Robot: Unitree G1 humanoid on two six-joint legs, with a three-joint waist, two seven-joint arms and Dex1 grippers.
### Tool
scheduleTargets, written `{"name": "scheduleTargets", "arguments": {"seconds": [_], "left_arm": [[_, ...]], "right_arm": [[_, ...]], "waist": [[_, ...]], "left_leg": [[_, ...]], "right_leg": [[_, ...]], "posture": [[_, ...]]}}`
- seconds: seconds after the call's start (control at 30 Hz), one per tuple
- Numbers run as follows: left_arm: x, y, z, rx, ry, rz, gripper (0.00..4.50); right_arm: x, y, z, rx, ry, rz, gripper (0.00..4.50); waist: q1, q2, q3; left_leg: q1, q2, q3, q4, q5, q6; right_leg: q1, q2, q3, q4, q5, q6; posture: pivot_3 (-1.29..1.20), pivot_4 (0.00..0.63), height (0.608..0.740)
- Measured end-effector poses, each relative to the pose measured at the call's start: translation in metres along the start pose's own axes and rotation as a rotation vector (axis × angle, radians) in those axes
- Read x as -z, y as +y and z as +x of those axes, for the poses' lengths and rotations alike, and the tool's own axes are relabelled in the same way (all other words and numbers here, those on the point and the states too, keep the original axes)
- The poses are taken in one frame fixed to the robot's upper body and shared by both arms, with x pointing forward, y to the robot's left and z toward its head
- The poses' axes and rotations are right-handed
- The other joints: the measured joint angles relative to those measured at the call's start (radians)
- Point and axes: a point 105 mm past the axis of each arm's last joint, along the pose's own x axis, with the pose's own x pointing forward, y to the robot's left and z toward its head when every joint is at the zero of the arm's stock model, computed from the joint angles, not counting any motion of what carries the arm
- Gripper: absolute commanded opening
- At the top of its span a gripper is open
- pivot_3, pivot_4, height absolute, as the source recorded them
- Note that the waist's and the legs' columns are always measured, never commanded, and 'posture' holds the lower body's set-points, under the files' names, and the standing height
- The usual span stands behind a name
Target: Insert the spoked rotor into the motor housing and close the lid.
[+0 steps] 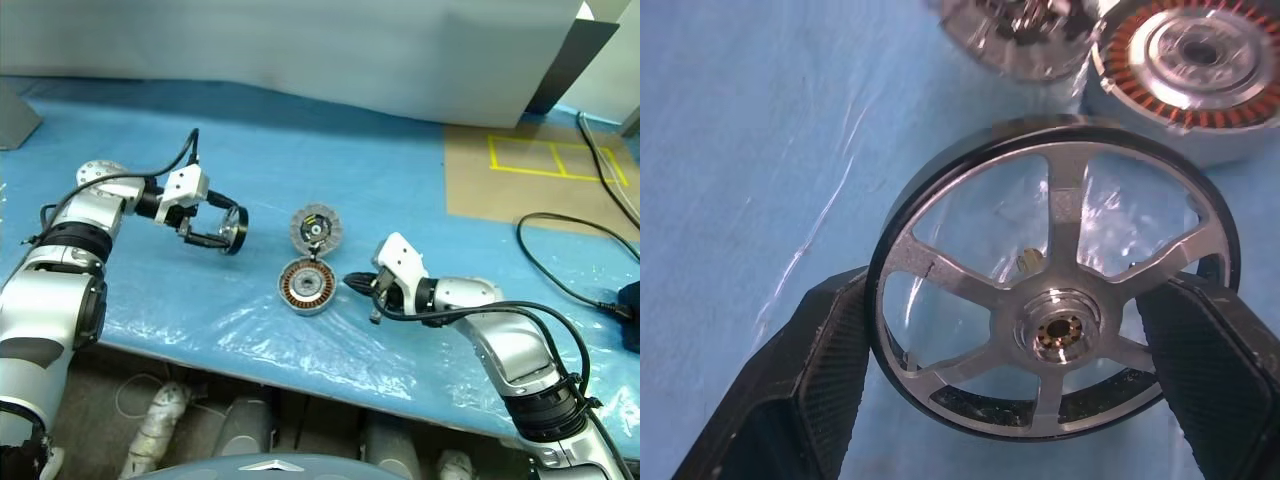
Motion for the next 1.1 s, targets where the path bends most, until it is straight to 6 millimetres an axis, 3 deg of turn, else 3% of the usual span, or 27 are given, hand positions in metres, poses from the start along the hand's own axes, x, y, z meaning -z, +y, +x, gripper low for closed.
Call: {"name": "scheduleTargets", "arguments": {"seconds": [0.13, 0.5, 0.63, 0.83, 1.1], "left_arm": [[-0.017, -0.002, 0.004, 0.016, -0.071, 0.036, 3.83], [-0.067, -0.043, 0.046, 0.245, -0.262, 0.062, 3.83], [-0.067, -0.051, 0.068, 0.293, -0.288, 0.017, 3.83], [-0.046, -0.059, 0.081, 0.319, -0.202, -0.008, 3.83], [-0.044, -0.061, 0.097, 0.365, -0.108, 0.099, 3.83]], "right_arm": [[-0.004, -0.005, -0.003, 0.018, -0.015, 0.000, 0.00], [-0.005, -0.012, -0.008, 0.071, -0.026, 0.012, 0.00], [-0.004, -0.013, -0.009, 0.087, -0.022, 0.017, 0.00], [0.002, -0.013, -0.018, 0.130, -0.007, 0.033, 0.00], [0.002, -0.012, -0.018, 0.150, -0.012, 0.037, 0.00]], "waist": [[0.000, 0.000, 0.000], [-0.001, 0.001, 0.000], [-0.003, 0.001, 0.000], [-0.004, 0.001, 0.000], [-0.002, 0.001, 0.000]], "left_leg": [[0.000, 0.000, 0.000, 0.000, 0.000, 0.000], [-0.003, 0.000, 0.000, 0.000, 0.000, 0.000], [-0.003, 0.000, 0.000, 0.001, 0.000, 0.000], [-0.003, 0.000, 0.000, 0.000, 0.000, 0.000], [-0.003, 0.000, 0.000, 0.001, 0.000, 0.000]], "right_leg": [[0.000, 0.000, 0.000, 0.000, 0.000, -0.001], [-0.003, 0.000, 0.000, 0.000, -0.001, -0.001], [-0.003, 0.000, 0.000, 0.000, 0.000, 0.000], [-0.003, 0.001, 0.001, 0.000, 0.001, 0.002], [-0.002, 0.001, 0.001, 0.000, 0.001, 0.002]], "posture": [[0.00, 0.150, 0.740], [0.00, 0.150, 0.740], [0.00, 0.150, 0.740], [0.00, 0.150, 0.740], [0.00, 0.150, 0.740]]}}
